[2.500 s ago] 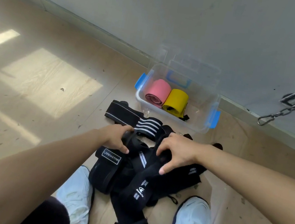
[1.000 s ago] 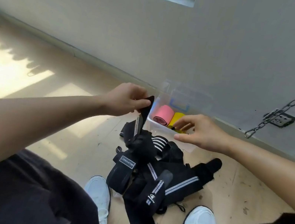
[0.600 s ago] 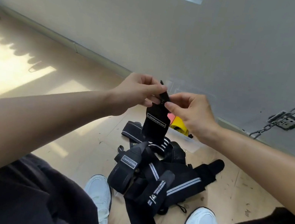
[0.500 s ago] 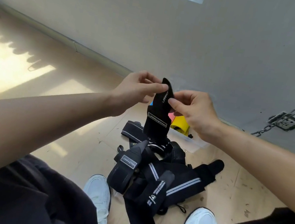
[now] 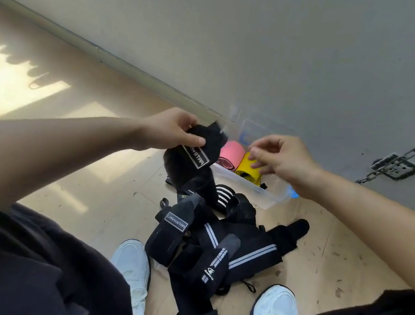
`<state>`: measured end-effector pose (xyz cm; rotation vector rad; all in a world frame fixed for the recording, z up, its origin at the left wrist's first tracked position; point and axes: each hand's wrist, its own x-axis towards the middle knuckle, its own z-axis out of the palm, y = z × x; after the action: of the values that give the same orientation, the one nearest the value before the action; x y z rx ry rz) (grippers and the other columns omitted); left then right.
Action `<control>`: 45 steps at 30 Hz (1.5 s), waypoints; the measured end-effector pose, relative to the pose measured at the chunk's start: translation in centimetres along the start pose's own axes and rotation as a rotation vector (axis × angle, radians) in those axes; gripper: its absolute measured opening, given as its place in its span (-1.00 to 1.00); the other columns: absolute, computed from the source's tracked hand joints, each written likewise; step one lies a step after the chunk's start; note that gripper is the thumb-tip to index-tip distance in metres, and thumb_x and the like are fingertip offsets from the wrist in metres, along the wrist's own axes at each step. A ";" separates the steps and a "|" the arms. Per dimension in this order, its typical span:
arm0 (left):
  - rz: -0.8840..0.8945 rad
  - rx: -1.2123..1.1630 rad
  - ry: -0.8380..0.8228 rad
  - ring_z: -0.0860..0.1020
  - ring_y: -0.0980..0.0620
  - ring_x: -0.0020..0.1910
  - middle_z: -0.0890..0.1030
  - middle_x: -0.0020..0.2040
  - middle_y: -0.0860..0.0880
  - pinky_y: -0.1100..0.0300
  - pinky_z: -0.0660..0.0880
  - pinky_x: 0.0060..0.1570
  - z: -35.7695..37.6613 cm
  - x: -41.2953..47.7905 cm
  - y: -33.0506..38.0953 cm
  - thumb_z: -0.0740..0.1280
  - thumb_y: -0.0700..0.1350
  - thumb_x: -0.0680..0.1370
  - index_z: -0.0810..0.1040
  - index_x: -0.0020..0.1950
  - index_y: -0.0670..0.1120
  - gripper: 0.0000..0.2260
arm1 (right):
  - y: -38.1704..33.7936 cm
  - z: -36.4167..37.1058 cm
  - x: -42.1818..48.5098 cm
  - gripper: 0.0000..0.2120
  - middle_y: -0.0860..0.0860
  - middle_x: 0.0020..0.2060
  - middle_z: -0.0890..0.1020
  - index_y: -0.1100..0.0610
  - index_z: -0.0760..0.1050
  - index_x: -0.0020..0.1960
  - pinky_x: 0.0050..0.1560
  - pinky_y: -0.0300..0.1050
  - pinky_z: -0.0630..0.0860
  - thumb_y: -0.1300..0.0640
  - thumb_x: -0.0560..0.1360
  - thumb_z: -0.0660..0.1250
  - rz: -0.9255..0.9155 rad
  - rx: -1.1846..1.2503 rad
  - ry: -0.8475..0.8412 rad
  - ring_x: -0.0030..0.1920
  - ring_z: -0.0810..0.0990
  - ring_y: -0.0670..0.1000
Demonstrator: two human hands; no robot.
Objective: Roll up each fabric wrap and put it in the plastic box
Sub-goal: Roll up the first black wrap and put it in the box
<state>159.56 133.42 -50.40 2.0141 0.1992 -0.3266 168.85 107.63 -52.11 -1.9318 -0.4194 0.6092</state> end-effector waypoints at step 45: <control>-0.141 0.584 -0.098 0.60 -0.08 -0.07 0.63 -0.08 -0.04 0.12 0.47 -0.19 0.2 3.7 -6.1 0.43 -0.10 0.59 0.57 0.04 -0.03 -0.92 | 13.4 3.0 1.5 -0.45 0.06 0.35 0.53 0.07 0.45 0.43 0.27 -0.16 0.45 0.20 0.49 0.51 0.217 -0.134 -0.286 0.28 0.53 -0.01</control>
<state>161.33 135.95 -56.82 2.5566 0.1995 -0.6276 168.53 105.07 -65.68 -2.0396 -0.4408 1.0288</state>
